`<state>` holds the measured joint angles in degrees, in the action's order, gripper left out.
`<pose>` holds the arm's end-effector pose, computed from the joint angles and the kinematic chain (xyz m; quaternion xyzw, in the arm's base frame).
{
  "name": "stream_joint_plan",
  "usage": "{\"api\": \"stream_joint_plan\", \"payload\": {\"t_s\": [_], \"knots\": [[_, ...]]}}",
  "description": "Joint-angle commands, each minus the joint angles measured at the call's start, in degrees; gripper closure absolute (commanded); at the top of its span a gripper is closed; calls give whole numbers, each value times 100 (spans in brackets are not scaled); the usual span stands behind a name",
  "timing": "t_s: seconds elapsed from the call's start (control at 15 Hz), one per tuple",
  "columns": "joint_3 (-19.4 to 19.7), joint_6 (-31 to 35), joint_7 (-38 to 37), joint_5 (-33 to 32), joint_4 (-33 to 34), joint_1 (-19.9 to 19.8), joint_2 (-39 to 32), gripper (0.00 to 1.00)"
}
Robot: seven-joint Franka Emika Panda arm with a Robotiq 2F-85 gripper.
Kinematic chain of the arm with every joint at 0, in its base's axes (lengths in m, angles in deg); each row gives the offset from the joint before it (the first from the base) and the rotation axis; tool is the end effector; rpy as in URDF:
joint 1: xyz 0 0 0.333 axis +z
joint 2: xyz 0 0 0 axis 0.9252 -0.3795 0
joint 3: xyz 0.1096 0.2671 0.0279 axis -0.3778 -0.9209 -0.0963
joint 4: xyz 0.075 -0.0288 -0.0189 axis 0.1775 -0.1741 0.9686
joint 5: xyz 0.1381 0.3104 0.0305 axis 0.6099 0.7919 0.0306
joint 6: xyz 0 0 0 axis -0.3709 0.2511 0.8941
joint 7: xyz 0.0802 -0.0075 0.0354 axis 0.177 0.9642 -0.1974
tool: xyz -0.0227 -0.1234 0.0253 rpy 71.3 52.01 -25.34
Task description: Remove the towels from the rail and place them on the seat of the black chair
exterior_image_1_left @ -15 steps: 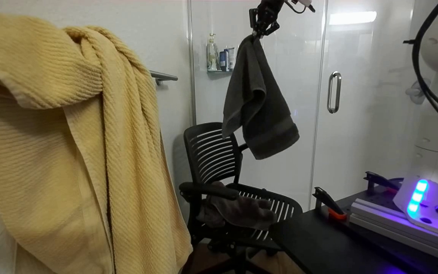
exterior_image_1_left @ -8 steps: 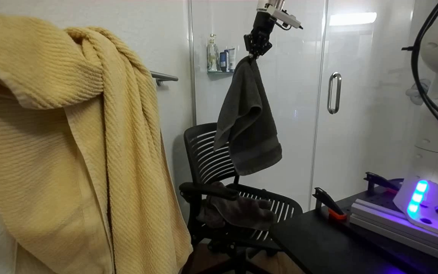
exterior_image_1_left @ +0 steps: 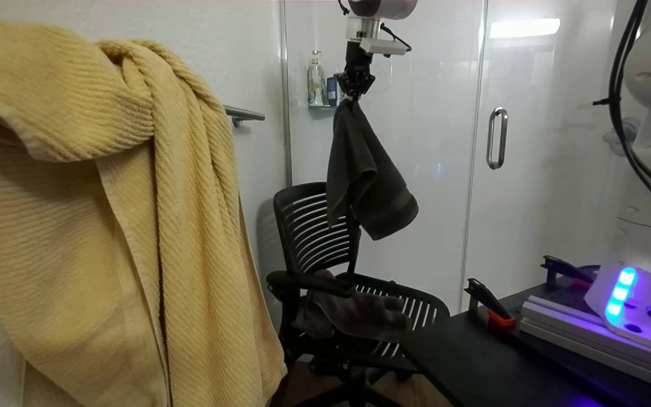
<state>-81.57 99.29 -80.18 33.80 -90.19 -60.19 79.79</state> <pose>0.5575 0.1157 0.4837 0.9786 0.1151 0.1680 0.0283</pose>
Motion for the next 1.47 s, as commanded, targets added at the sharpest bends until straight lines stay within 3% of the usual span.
{"api": "stream_joint_plan", "payload": {"t_s": [0.0,0.47,0.53,0.6,0.67,0.93,1.4], "knots": [[-172,-677,76,410,631,55,-318,61],[-235,-1796,-767,262,846,193,290,13],[-252,-1571,-630,330,864,184,44,30],[-258,-1635,-680,324,875,181,154,24],[-295,-1751,-361,662,726,184,321,0],[-619,-1517,534,1709,198,437,447,0],[-1262,-2054,1662,2808,-125,1006,380,0]]}}
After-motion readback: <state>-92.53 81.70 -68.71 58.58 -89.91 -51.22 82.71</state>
